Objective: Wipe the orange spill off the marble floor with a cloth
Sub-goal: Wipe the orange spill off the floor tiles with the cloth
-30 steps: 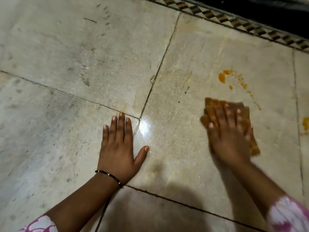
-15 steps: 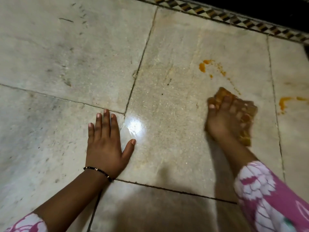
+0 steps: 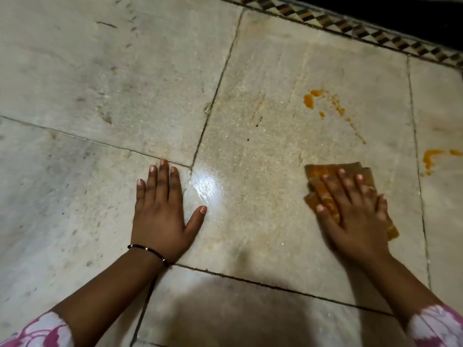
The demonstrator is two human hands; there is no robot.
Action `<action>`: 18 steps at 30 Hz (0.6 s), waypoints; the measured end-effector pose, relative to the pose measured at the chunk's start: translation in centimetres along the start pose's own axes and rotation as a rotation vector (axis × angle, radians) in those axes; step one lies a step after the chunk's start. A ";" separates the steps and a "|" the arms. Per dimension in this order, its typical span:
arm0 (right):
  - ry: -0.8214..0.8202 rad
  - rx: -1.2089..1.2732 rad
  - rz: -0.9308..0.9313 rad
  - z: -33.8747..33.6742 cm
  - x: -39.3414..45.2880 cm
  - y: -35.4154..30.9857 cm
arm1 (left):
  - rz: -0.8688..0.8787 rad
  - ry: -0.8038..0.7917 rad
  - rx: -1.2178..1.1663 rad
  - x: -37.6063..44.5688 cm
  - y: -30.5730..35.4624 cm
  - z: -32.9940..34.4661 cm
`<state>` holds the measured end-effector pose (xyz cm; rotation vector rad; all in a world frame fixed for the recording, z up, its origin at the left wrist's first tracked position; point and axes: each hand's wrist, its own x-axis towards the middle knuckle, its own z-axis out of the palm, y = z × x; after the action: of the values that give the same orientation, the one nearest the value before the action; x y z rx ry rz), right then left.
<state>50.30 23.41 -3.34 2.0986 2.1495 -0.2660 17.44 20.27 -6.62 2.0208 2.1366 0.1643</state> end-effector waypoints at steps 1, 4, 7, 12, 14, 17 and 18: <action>0.009 -0.002 0.063 0.0 0.6 -0.9 | -0.002 -0.002 0.001 0.0 0.0 0.0; 0.026 -0.030 -0.011 0.8 0.3 -5.7 | -0.013 -0.003 0.008 0.0 0.3 0.0; 0.044 -0.041 -0.346 1.5 0.4 -11.7 | -0.016 -0.010 0.025 0.0 0.3 0.0; 0.033 -0.018 -0.549 0.1 8.9 -16.3 | -0.011 -0.009 0.021 0.1 0.1 0.0; -0.008 0.004 -0.486 -0.9 12.5 -15.0 | 0.004 -0.005 0.016 0.1 -0.1 -0.1; 0.020 0.065 -0.256 -1.6 13.9 -10.6 | 0.014 -0.015 -0.005 0.1 -0.3 -0.1; 0.051 0.067 -0.166 -1.7 12.8 -9.0 | 0.017 -0.022 -0.016 0.1 -0.3 -0.2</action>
<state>41.03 36.06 -4.06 1.9840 2.3804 -0.3085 17.12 20.32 -6.48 2.0224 2.0992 0.1609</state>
